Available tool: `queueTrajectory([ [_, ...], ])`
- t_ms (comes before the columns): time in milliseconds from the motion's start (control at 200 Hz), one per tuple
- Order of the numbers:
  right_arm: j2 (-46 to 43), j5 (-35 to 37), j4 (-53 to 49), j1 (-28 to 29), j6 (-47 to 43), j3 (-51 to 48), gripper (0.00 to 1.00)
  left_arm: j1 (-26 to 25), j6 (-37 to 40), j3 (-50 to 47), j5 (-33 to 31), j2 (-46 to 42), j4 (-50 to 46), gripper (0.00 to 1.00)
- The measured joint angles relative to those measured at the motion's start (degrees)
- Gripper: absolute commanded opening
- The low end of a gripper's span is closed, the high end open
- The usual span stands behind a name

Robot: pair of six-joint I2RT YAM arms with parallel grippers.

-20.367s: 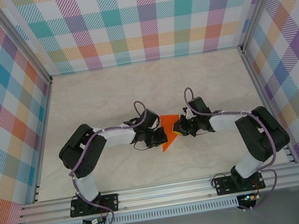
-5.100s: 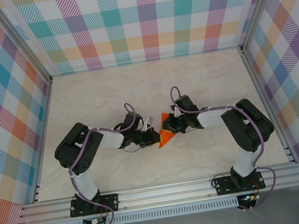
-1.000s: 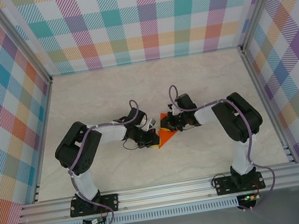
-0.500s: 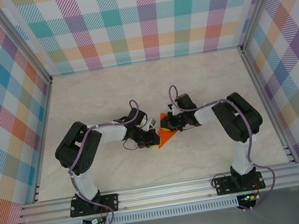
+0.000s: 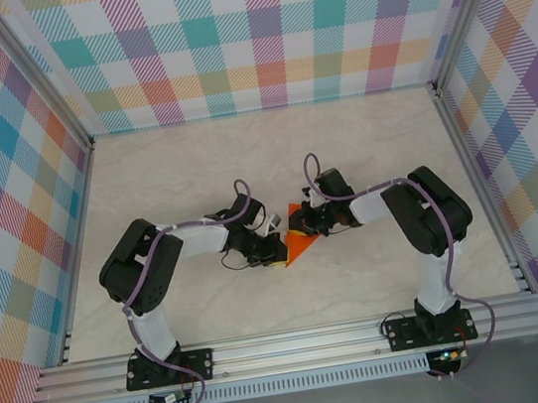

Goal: Fold a paper plane with a square sheet of paper (pick it up from the middle)
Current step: Fourth fold the wing at the center of the table.

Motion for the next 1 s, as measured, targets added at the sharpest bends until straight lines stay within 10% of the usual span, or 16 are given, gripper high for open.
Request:
queueTrajectory([
  [785,0.00,0.02,-0.13,0.07,-0.02,0.00,0.10,-0.52,0.44,1.18,-2.19,-0.61,-4.70,0.00],
  [1005,0.00,0.04,-0.17,0.13,0.00,0.00,0.10,-1.29,0.35,1.84,-5.11,-1.53,-7.41,0.14],
])
